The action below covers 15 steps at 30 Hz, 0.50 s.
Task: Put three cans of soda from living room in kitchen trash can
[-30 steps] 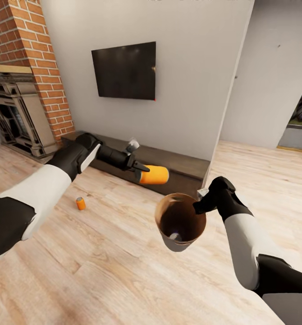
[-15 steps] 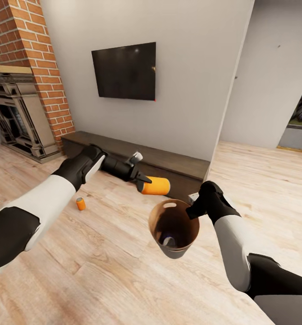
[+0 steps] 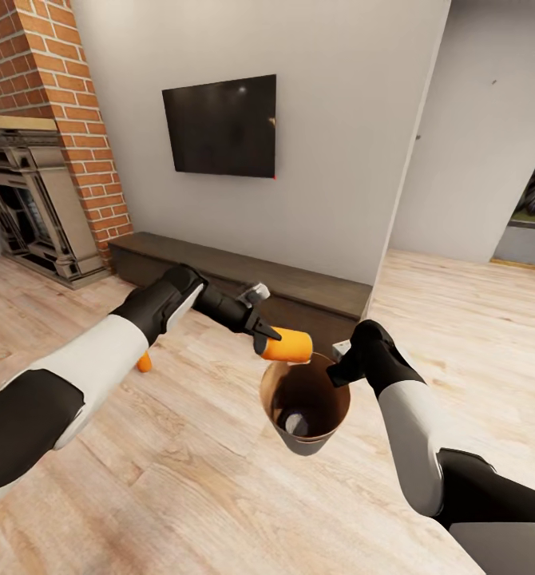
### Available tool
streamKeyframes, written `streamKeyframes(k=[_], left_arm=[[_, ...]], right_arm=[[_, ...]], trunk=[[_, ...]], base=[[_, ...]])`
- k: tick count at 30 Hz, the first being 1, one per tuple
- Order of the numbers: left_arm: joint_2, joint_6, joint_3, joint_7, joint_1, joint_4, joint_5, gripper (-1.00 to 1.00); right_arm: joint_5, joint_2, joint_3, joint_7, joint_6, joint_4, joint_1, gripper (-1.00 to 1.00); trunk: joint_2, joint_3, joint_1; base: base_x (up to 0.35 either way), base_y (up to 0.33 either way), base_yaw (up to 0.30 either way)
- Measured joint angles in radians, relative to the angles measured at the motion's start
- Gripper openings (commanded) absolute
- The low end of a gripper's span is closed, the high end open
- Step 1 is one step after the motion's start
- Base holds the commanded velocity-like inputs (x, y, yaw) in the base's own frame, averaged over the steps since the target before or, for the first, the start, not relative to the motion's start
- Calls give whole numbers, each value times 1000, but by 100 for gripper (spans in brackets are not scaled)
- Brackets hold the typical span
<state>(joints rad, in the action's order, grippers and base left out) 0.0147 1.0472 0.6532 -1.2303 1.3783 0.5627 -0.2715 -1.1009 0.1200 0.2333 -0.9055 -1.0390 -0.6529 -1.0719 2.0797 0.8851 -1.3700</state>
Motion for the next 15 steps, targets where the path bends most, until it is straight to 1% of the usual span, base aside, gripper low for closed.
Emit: streamKeyframes(k=[5, 9, 15], left_arm=[[-3, -1, 11, 9, -19, 0, 1, -100], [-4, -2, 14, 64, -40, 1, 4, -100], [-6, -1, 14, 98, -76, 0, 0, -100]], right_arm=[[5, 0, 0, 0, -2, -1, 0, -100], [1, 1, 0, 0, 0, -3, 0, -100], [3, 2, -1, 1, -1, -4, 0, -100]], trunk=[[0, 0, 0], [0, 0, 0], [0, 0, 0]], base=[[0, 0, 0], [0, 0, 0], [0, 0, 0]])
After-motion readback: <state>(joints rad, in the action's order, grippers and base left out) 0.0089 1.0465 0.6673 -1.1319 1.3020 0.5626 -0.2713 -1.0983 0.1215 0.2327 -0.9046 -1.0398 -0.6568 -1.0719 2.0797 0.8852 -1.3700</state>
